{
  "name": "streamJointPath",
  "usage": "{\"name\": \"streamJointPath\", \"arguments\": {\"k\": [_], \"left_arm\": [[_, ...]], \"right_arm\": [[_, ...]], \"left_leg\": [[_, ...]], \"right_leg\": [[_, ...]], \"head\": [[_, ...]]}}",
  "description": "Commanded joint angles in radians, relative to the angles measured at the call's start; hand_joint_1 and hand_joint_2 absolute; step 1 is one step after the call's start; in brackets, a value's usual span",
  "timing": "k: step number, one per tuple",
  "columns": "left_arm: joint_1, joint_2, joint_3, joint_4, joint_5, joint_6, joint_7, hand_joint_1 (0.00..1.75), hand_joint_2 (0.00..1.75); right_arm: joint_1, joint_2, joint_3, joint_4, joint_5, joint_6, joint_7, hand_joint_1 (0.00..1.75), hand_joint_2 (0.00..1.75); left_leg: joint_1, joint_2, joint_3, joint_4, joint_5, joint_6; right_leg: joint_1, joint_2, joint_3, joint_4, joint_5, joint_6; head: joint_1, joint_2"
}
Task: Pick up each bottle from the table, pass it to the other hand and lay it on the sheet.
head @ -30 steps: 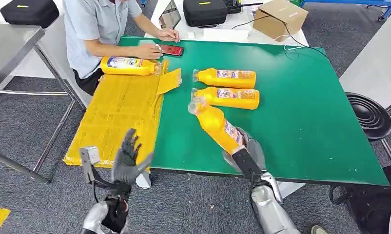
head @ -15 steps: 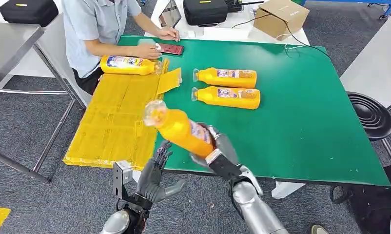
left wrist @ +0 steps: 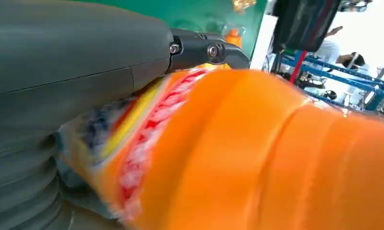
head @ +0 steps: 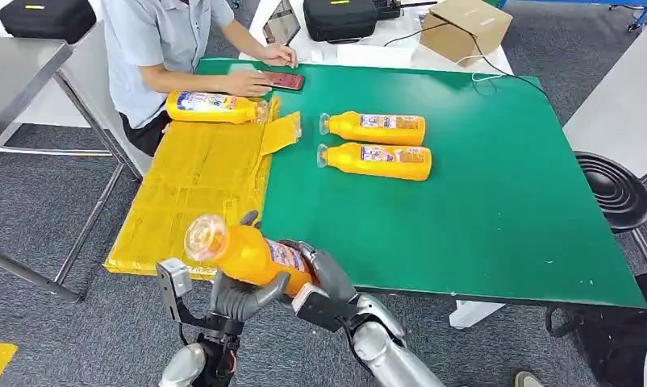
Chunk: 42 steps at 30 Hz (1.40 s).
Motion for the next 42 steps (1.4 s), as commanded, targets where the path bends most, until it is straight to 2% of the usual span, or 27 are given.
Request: {"name": "streamJointPath", "arguments": {"k": [1,13,14,15,18,19,20,22,23,26,30,35,37,42], "left_arm": [[-0.03,0.001,-0.025,0.021,0.043,-0.046,0.036,0.0,1.75],[-0.033,0.007,-0.022,0.024,0.05,-0.054,0.04,0.0,1.75],[-0.037,0.01,-0.022,0.029,0.052,-0.059,0.041,0.05,1.75],[-0.041,0.012,-0.024,0.034,0.049,-0.058,0.043,1.75,1.75],[-0.059,0.018,-0.023,0.066,0.062,-0.079,0.056,1.75,1.75],[-0.063,0.02,-0.016,0.076,0.076,-0.091,0.061,1.75,1.75],[-0.067,0.019,-0.009,0.084,0.078,-0.091,0.06,1.75,1.75],[-0.075,0.02,0.004,0.089,0.081,-0.089,0.061,1.75,1.75],[-0.078,0.018,0.011,0.091,0.087,-0.088,0.065,1.75,1.75],[-0.09,0.012,0.04,0.091,0.111,-0.073,0.075,1.75,1.75],[-0.095,-0.03,0.142,0.063,0.181,0.025,0.052,1.75,1.75],[-0.123,-0.013,0.145,0.064,0.188,0.062,0.085,1.75,1.75],[-0.159,0.014,0.147,0.102,0.113,0.152,0.064,1.75,1.75],[-0.277,0.105,0.194,0.244,0.001,0.228,0.072,1.75,1.75]], "right_arm": [[-0.059,-0.009,0.098,0.075,0.015,-0.013,-0.002,1.75,1.75],[-0.06,-0.01,0.1,0.076,0.015,-0.011,-0.002,1.75,1.75],[-0.062,-0.012,0.101,0.076,0.021,-0.024,-0.006,1.75,1.75],[-0.063,-0.012,0.102,0.077,0.02,-0.024,-0.006,1.75,1.75],[-0.071,-0.013,0.106,0.082,0.022,-0.026,-0.009,1.71,1.75],[-0.071,-0.01,0.103,0.08,0.018,-0.025,-0.01,1.05,1.75],[-0.068,-0.006,0.095,0.074,0.012,-0.034,-0.012,0.0,1.75],[-0.058,0.002,0.084,0.055,0.0,-0.045,-0.017,0.0,1.75],[-0.053,0.003,0.08,0.042,-0.008,-0.047,-0.019,0.0,0.0],[-0.037,0.003,0.068,-0.003,-0.026,-0.061,-0.035,0.0,0.0],[-0.022,0.003,0.059,-0.049,-0.056,-0.062,-0.038,0.0,0.0],[-0.006,0.0,0.05,-0.078,-0.078,-0.085,-0.044,0.0,0.0],[0.006,-0.002,0.051,-0.092,-0.055,-0.139,-0.069,0.0,0.0],[0.044,-0.009,0.065,-0.14,-0.037,-0.208,-0.099,0.0,0.0]], "left_leg": [[0.0,0.0,0.004,-0.001,-0.001,0.0],[0.0,0.0,0.003,-0.001,-0.001,0.0],[0.0,0.0,0.002,-0.001,0.0,0.0],[0.0,0.0,0.004,-0.001,-0.001,0.0],[0.0,-0.001,0.006,-0.001,-0.001,0.0],[0.0,-0.001,0.006,-0.001,-0.001,-0.001],[0.0,0.0,0.003,-0.001,0.0,0.0],[0.0,0.0,0.006,-0.001,-0.001,-0.001],[0.0,0.0,0.004,-0.001,0.0,-0.001],[0.0,0.0,0.003,-0.001,-0.001,0.0],[0.0,-0.001,0.005,-0.001,-0.002,-0.001],[0.0,-0.001,0.004,0.0,-0.001,-0.001],[0.0,-0.002,0.002,-0.001,0.0,0.0],[0.0,-0.001,0.005,-0.002,0.0,-0.001]], "right_leg": [[0.0,-0.001,0.004,-0.001,-0.001,-0.001],[0.001,-0.001,0.003,-0.001,-0.001,-0.001],[0.0,-0.001,0.002,0.0,0.0,-0.001],[0.0,-0.001,0.004,-0.001,-0.001,-0.001],[0.001,-0.002,0.006,-0.001,-0.002,-0.002],[0.001,-0.002,0.006,-0.001,-0.002,-0.002],[0.0,-0.001,0.003,-0.001,-0.001,-0.001],[0.001,-0.002,0.006,-0.001,-0.002,-0.002],[0.0,-0.001,0.004,-0.001,-0.001,-0.001],[0.001,-0.001,0.003,-0.001,-0.001,-0.001],[0.001,-0.002,0.005,0.0,-0.002,-0.002],[0.001,-0.002,0.004,0.0,-0.002,-0.002],[0.001,-0.003,0.002,0.0,-0.001,-0.001],[0.001,-0.002,0.005,-0.001,-0.001,-0.002]], "head": [[0.0,0.0],[0.0,0.0],[0.0,0.0],[0.0,0.0],[0.0,0.0],[0.0,0.0],[0.0,0.0],[0.0,0.0],[0.0,0.0],[0.0,0.0],[0.0,0.0],[0.0,0.0],[0.0,0.0],[0.0,0.0]]}}
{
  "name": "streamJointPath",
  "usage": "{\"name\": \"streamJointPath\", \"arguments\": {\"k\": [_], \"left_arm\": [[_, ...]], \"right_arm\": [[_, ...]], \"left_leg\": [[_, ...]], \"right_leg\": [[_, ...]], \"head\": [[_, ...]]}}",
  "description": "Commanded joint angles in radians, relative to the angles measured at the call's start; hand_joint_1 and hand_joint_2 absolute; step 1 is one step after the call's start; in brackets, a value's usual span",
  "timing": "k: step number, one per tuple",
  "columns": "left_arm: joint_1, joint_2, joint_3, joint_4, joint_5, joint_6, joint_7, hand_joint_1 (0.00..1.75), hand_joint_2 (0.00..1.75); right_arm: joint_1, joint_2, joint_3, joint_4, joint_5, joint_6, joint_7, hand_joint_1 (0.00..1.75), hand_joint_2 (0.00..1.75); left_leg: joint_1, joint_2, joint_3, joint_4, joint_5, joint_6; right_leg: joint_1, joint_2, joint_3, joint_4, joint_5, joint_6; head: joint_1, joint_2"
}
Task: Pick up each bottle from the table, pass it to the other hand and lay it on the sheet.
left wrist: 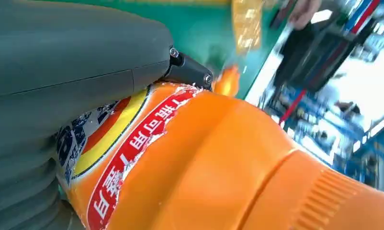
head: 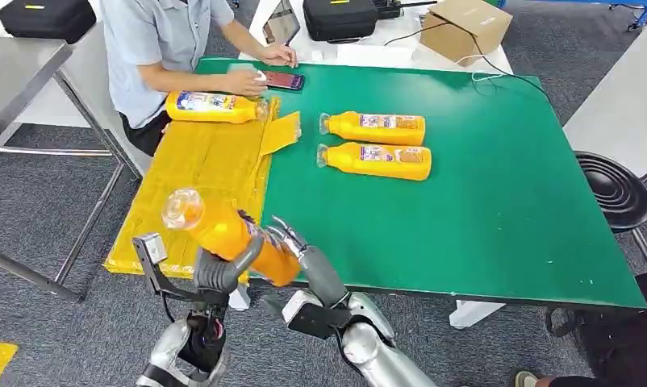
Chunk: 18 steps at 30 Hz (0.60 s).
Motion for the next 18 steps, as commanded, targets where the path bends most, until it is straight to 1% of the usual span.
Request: {"name": "streamJointPath", "arguments": {"k": [1,2,3,4,5,6,8,9,10,11,12,13,15,16,17,18], "left_arm": [[-0.226,0.144,0.073,0.257,-0.194,0.135,0.011,1.75,1.75],[-0.264,0.153,0.083,0.303,-0.255,0.152,0.003,1.75,1.75],[-0.319,0.199,0.018,0.365,-0.479,0.292,-0.018,1.75,1.75],[-0.351,0.203,0.04,0.39,-0.535,0.289,0.012,1.75,1.75],[-0.393,0.218,0.041,0.434,-0.646,0.286,0.035,1.75,1.75],[-0.404,0.208,0.077,0.447,-0.671,0.26,0.034,1.75,1.75],[-0.406,0.205,0.086,0.451,-0.677,0.252,0.034,1.75,1.75],[-0.422,0.223,0.04,0.478,-0.801,0.304,0.074,1.75,1.75],[-0.455,0.242,0.012,0.509,-0.916,0.307,0.129,1.75,1.75],[-0.484,0.25,0.005,0.548,-0.981,0.276,0.146,1.75,1.75],[-0.527,0.256,0.005,0.602,-1.055,0.226,0.175,1.75,1.75],[-0.532,0.259,0.008,0.604,-1.055,0.226,0.175,1.75,1.75],[-0.546,0.262,-0.003,0.631,-1.077,0.208,0.181,1.75,1.75],[-0.581,0.272,-0.043,0.685,-1.14,0.139,0.226,1.75,1.75],[-0.595,0.27,-0.039,0.708,-1.156,0.111,0.236,1.75,1.75],[-0.621,0.268,-0.048,0.749,-1.187,0.073,0.236,1.75,1.75]], "right_arm": [[0.037,-0.031,0.024,-0.071,0.029,-0.1,-0.039,0.0,0.0],[0.041,-0.033,0.022,-0.078,0.029,-0.11,-0.039,0.0,0.0],[0.048,-0.028,0.011,-0.089,0.022,-0.119,-0.049,0.0,0.0],[0.051,-0.025,0.009,-0.098,0.022,-0.112,-0.047,0.0,0.0],[0.057,-0.02,0.002,-0.111,0.019,-0.107,-0.047,0.0,0.0],[0.06,-0.018,0.0,-0.117,0.019,-0.103,-0.046,0.0,0.0],[0.06,-0.018,-0.001,-0.119,0.019,-0.103,-0.046,0.0,0.0],[0.061,-0.014,-0.003,-0.118,0.019,-0.102,-0.05,0.0,0.0],[0.061,-0.005,-0.006,-0.122,0.012,-0.092,-0.058,0.0,0.0],[0.063,-0.001,-0.007,-0.129,0.011,-0.086,-0.057,0.0,0.0],[0.068,0.006,-0.011,-0.138,0.008,-0.079,-0.058,0.0,0.0],[0.068,0.007,-0.011,-0.139,0.007,-0.079,-0.058,0.0,0.0],[0.069,0.007,-0.01,-0.142,0.006,-0.074,-0.06,0.0,0.0],[0.074,0.012,-0.016,-0.149,-0.009,-0.059,-0.064,0.0,0.0],[0.076,0.015,-0.016,-0.151,-0.012,-0.05,-0.066,0.0,0.0],[0.081,0.016,-0.016,-0.155,-0.013,-0.045,-0.066,0.0,0.0]], "left_leg": [[0.0,-0.001,0.004,-0.002,0.0,-0.001],[0.0,-0.002,0.005,-0.002,0.0,-0.001],[0.001,-0.003,0.005,-0.002,0.001,-0.002],[0.0,-0.003,0.002,-0.001,0.001,-0.001],[0.001,-0.004,0.004,-0.002,0.001,-0.001],[0.001,-0.004,0.003,-0.001,0.001,-0.001],[0.001,-0.002,0.004,0.0,0.001,-0.002],[0.001,-0.002,0.003,-0.001,0.001,-0.002],[0.001,-0.002,0.003,-0.001,0.001,-0.001],[0.001,-0.001,0.005,-0.001,0.0,-0.001],[0.001,-0.001,0.003,-0.001,0.001,-0.001],[0.002,-0.002,0.001,0.0,0.002,-0.001],[0.002,-0.003,0.003,0.0,0.001,-0.002],[0.002,-0.003,0.004,0.0,0.001,-0.002],[0.001,-0.001,0.003,0.0,0.001,-0.002],[0.002,-0.002,0.004,0.0,0.001,-0.002]], "right_leg": [[0.0,-0.002,0.004,-0.001,-0.001,-0.002],[0.0,-0.003,0.005,-0.001,-0.001,-0.002],[0.001,-0.005,0.006,-0.001,-0.001,-0.002],[0.001,-0.003,0.003,0.0,0.0,-0.001],[0.001,-0.005,0.005,-0.001,-0.001,-0.002],[0.001,-0.005,0.003,0.0,-0.001,-0.002],[0.001,-0.004,0.004,0.001,-0.001,-0.002],[0.001,-0.003,0.004,0.0,-0.001,-0.002],[0.001,-0.002,0.003,0.0,-0.001,-0.001],[0.001,-0.002,0.006,0.0,-0.001,-0.002],[0.001,-0.002,0.003,0.001,-0.001,-0.001],[0.001,-0.002,0.002,0.001,0.0,-0.001],[0.001,-0.004,0.003,0.001,-0.001,-0.002],[0.001,-0.003,0.004,0.001,-0.001,-0.002],[0.001,-0.001,0.003,0.001,-0.001,-0.001],[0.001,-0.003,0.004,0.001,-0.001,-0.002]], "head": [[0.0,0.0],[0.0,0.0],[0.0,0.0],[0.0,0.0],[0.0,0.0],[0.0,0.0],[0.0,0.0],[0.0,0.0],[0.0,0.0],[0.0,0.0],[0.0,0.0],[0.0,0.0],[0.001,0.0],[0.0,0.0],[0.0,0.0],[0.0,0.0]]}}
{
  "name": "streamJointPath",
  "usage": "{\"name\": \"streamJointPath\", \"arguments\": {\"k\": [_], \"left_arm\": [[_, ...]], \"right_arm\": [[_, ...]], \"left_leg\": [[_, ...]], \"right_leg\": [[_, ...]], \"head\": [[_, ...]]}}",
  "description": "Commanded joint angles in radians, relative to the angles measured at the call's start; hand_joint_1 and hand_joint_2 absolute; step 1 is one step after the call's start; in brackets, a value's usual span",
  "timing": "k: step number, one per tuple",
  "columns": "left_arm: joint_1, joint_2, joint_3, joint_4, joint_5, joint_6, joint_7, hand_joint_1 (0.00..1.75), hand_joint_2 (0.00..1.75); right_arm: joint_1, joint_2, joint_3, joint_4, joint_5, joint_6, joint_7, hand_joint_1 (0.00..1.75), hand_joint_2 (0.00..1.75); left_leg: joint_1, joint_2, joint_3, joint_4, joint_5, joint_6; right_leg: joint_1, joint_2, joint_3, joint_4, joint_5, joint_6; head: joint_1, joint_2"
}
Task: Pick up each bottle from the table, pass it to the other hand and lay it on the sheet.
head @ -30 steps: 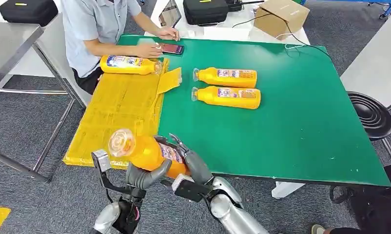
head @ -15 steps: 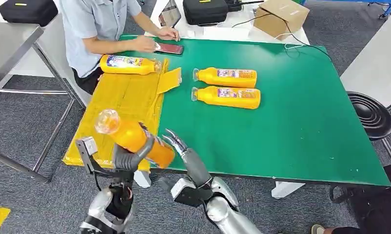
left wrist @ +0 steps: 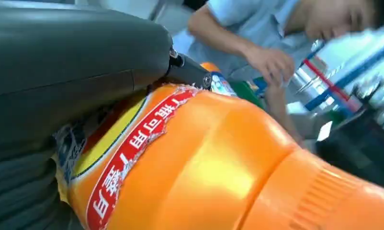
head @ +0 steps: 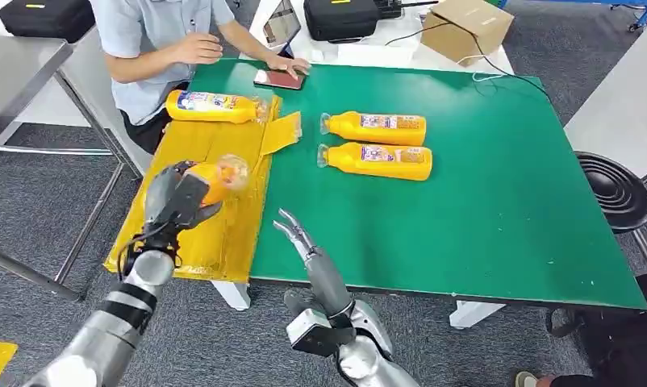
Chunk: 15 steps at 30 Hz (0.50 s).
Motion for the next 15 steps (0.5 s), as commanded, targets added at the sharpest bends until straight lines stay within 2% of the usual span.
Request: {"name": "streamJointPath", "arguments": {"k": [1,3,6,8,13,15], "left_arm": [[-0.256,0.051,-0.118,0.408,-0.177,-0.23,0.099,1.75,1.75],[-0.308,0.043,-0.171,0.503,-0.24,-0.317,0.123,1.75,1.75],[-0.319,0.027,-0.177,0.54,-0.253,-0.321,0.121,1.75,1.75],[-0.332,0.007,-0.22,0.612,-0.319,-0.353,0.166,1.75,1.75],[-0.278,-0.072,-0.095,0.675,-0.211,-0.31,0.143,1.75,1.75],[-0.273,-0.075,-0.094,0.676,-0.211,-0.303,0.142,1.75,1.75]], "right_arm": [[0.007,0.006,-0.014,-0.022,-0.04,0.067,-0.007,0.0,0.0],[-0.005,0.0,0.006,0.0,-0.052,0.09,-0.003,0.0,0.0],[-0.016,-0.002,0.001,0.028,-0.07,0.092,-0.019,0.0,0.0],[-0.025,0.005,0.004,0.057,-0.112,0.124,-0.018,0.0,0.0],[-0.048,0.018,0.042,0.12,-0.131,0.104,-0.015,0.0,0.0],[-0.048,0.018,0.043,0.12,-0.131,0.102,-0.015,0.0,0.0]], "left_leg": [[0.001,-0.001,0.006,-0.001,-0.001,-0.001],[0.001,-0.003,0.002,0.0,0.0,0.0],[0.001,-0.003,0.004,0.0,-0.001,0.0],[0.0,-0.002,0.004,0.0,-0.001,0.0],[0.0,0.0,0.005,-0.002,-0.001,0.0],[0.0,0.0,0.006,-0.002,-0.001,0.0]], "right_leg": [[0.001,-0.003,0.006,-0.001,-0.002,-0.002],[0.001,-0.004,0.003,0.0,-0.001,-0.001],[0.001,-0.004,0.005,0.0,-0.002,-0.001],[0.001,-0.003,0.005,-0.001,-0.001,-0.001],[0.0,-0.001,0.006,-0.001,-0.001,-0.001],[0.0,-0.001,0.007,-0.002,-0.001,-0.001]], "head": [[0.001,0.0],[0.001,0.0],[0.0,0.0],[0.001,0.0],[0.0,0.0],[0.0,0.0]]}}
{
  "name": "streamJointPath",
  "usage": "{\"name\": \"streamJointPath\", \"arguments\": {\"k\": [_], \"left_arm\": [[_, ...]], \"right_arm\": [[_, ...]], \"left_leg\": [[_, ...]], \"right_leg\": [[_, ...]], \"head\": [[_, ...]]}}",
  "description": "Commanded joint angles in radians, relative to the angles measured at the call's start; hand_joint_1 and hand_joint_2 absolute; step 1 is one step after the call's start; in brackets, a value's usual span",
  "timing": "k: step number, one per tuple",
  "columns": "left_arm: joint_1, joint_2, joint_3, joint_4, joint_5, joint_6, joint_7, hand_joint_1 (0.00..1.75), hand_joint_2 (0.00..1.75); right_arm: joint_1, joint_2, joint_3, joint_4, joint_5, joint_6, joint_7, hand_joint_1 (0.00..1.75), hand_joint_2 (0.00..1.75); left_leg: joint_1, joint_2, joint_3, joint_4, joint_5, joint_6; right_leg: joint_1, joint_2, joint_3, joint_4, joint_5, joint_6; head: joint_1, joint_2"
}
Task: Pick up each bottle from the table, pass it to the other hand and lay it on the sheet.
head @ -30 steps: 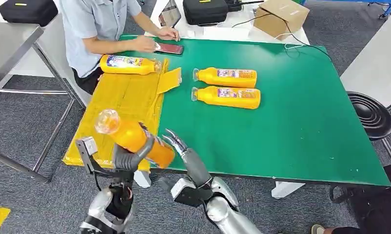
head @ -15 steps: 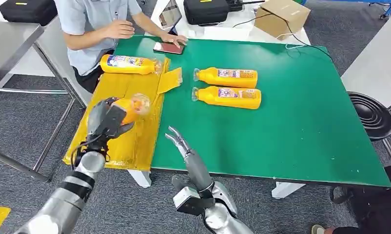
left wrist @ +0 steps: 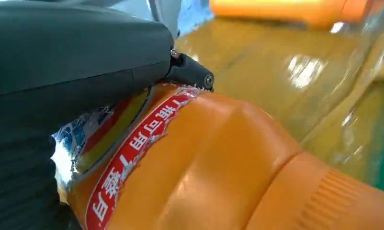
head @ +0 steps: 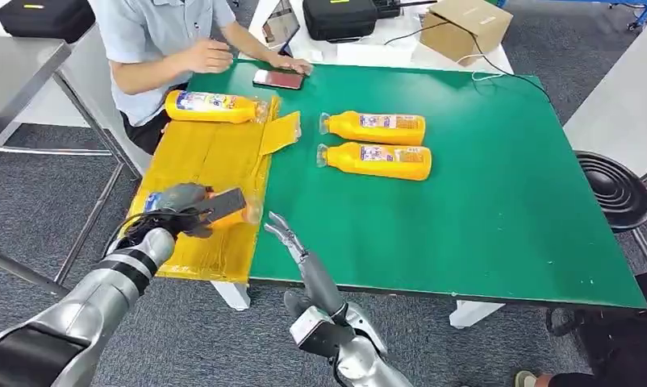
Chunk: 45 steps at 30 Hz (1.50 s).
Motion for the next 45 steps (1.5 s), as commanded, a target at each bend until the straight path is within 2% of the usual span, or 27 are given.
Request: {"name": "streamJointPath", "arguments": {"k": [1,8,11,12,13,14,15,16,19,21,24,28,32,35,38,39,42,45], "left_arm": [[-0.03,-0.083,0.038,0.221,0.066,0.034,-0.016,1.75,1.75],[-0.035,-0.08,0.039,0.222,0.066,0.031,-0.015,1.75,1.75],[-0.024,-0.094,0.113,0.239,0.13,0.046,-0.03,1.75,1.75],[-0.015,-0.099,0.146,0.237,0.163,0.051,-0.034,1.64,1.75],[-0.01,-0.1,0.167,0.25,0.187,0.036,-0.043,1.64,1.75],[-0.004,-0.098,0.175,0.252,0.196,0.037,-0.05,1.27,1.75],[0.004,-0.098,0.194,0.253,0.216,0.046,-0.056,0.31,1.75],[0.008,-0.099,0.211,0.254,0.235,0.04,-0.058,0.0,1.75],[0.019,-0.1,0.275,0.253,0.317,-0.02,-0.091,0.0,1.75],[0.022,-0.098,0.274,0.239,0.341,-0.055,-0.121,0.0,1.75],[0.034,-0.106,0.312,0.184,0.431,-0.126,-0.207,0.0,1.75],[0.106,-0.095,0.262,-0.006,0.564,-0.17,-0.283,0.0,1.75],[0.222,-0.07,0.167,-0.281,0.579,-0.084,-0.313,0.0,1.75],[0.322,-0.111,0.243,-0.484,0.72,0.02,-0.401,0.0,1.75],[0.414,-0.129,0.321,-0.714,0.999,-0.021,-0.413,0.0,1.75],[0.425,-0.117,0.318,-0.751,1.012,-0.018,-0.389,0.0,1.75],[0.464,-0.125,0.375,-0.857,1.126,-0.026,-0.422,0.0,1.75],[0.464,-0.125,0.375,-0.857,1.126,-0.026,-0.422,0.0,1.75]], "right_arm": [[-0.059,-0.004,0.044,0.121,-0.015,-0.014,0.0,0.0,0.0],[-0.06,-0.005,0.043,0.121,-0.015,-0.014,0.0,0.0,0.0],[-0.066,-0.006,0.054,0.135,-0.031,-0.031,0.009,0.0,0.0],[-0.067,-0.005,0.054,0.143,-0.032,-0.04,0.008,0.0,0.0],[-0.072,-0.002,0.057,0.158,-0.039,-0.05,0.004,0.0,0.0],[-0.074,-0.001,0.059,0.166,-0.042,-0.053,0.001,0.0,0.0],[-0.076,0.0,0.06,0.173,-0.043,-0.062,-0.001,0.0,0.0],[-0.076,0.0,0.061,0.178,-0.043,-0.067,-0.001,0.0,0.0],[-0.077,0.001,0.061,0.195,-0.042,-0.083,-0.003,0.0,0.0],[-0.078,0.001,0.059,0.208,-0.046,-0.09,-0.008,0.0,0.0],[-0.068,-0.005,0.057,0.211,-0.044,-0.101,-0.016,0.0,0.0],[-0.046,-0.015,0.048,0.202,-0.034,-0.125,-0.03,0.0,0.0],[-0.021,-0.025,0.028,0.173,-0.028,-0.146,-0.039,0.0,0.0],[-0.011,-0.028,0.017,0.166,-0.023,-0.162,-0.046,0.0,0.0],[-0.005,-0.026,0.016,0.171,-0.018,-0.166,-0.051,0.0,0.0],[-0.005,-0.025,0.016,0.174,-0.017,-0.167,-0.053,0.0,0.0],[-0.001,-0.023,0.012,0.176,-0.019,-0.17,-0.058,0.0,0.0],[-0.001,-0.023,0.012,0.176,-0.019,-0.17,-0.058,0.0,0.0]], "left_leg": [[-0.001,0.0,0.007,-0.002,-0.001,0.0],[0.0,0.001,0.007,-0.002,0.0,0.0],[0.0,0.001,0.009,-0.002,-0.001,0.0],[-0.001,0.001,0.01,-0.003,-0.001,0.0],[-0.001,0.0,0.009,-0.002,0.0,0.0],[-0.001,0.002,0.012,-0.003,-0.001,0.0],[-0.001,0.002,0.012,-0.003,-0.001,0.0],[-0.001,0.001,0.012,-0.003,0.0,0.0],[-0.001,0.001,0.013,-0.003,0.0,0.0],[-0.001,0.002,0.013,-0.003,-0.001,0.0],[-0.001,0.0,0.014,-0.004,0.0,0.0],[-0.001,-0.001,0.015,-0.003,0.0,0.0],[-0.001,0.001,0.015,-0.003,-0.001,0.0],[0.0,0.0,0.013,-0.002,-0.001,0.0],[0.0,-0.001,0.012,-0.001,-0.002,0.0],[0.0,0.001,0.009,-0.001,-0.002,0.0],[0.0,0.002,0.006,0.0,-0.002,0.0],[0.0,0.003,0.005,0.0,-0.002,-0.001]], "right_leg": [[0.0,-0.001,0.007,-0.002,-0.001,-0.001],[0.0,0.0,0.007,-0.002,0.0,-0.001],[0.0,0.0,0.01,-0.002,0.0,-0.001],[0.0,0.0,0.011,-0.003,0.0,-0.001],[0.0,0.0,0.01,-0.002,0.0,-0.001],[0.0,0.0,0.012,-0.003,0.0,-0.001],[-0.001,0.001,0.012,-0.003,0.0,-0.001],[-0.001,0.0,0.012,-0.002,0.0,-0.001],[-0.001,0.0,0.013,-0.003,0.0,-0.001],[-0.001,0.001,0.013,-0.002,0.0,-0.001],[0.0,-0.002,0.015,-0.003,0.0,-0.002],[0.0,-0.003,0.016,-0.003,0.0,-0.002],[0.0,-0.001,0.015,-0.003,-0.001,-0.001],[0.0,-0.002,0.014,-0.002,-0.001,-0.001],[0.001,-0.003,0.013,-0.002,-0.002,-0.001],[0.0,-0.001,0.01,-0.001,-0.002,-0.001],[0.0,-0.001,0.006,-0.001,-0.002,-0.001],[0.001,0.0,0.005,-0.001,-0.002,-0.002]], "head": [[0.0,0.0],[0.0,0.0],[0.0,0.0],[0.0,0.0],[0.0,0.0],[0.0,0.0],[0.0,0.0],[-0.001,0.0],[0.0,0.0],[0.0,0.0],[0.0,0.0],[0.0,0.0],[0.0,0.0],[0.0,0.0],[0.0,0.0],[0.0,0.0],[0.0,0.0],[0.0,0.0]]}}
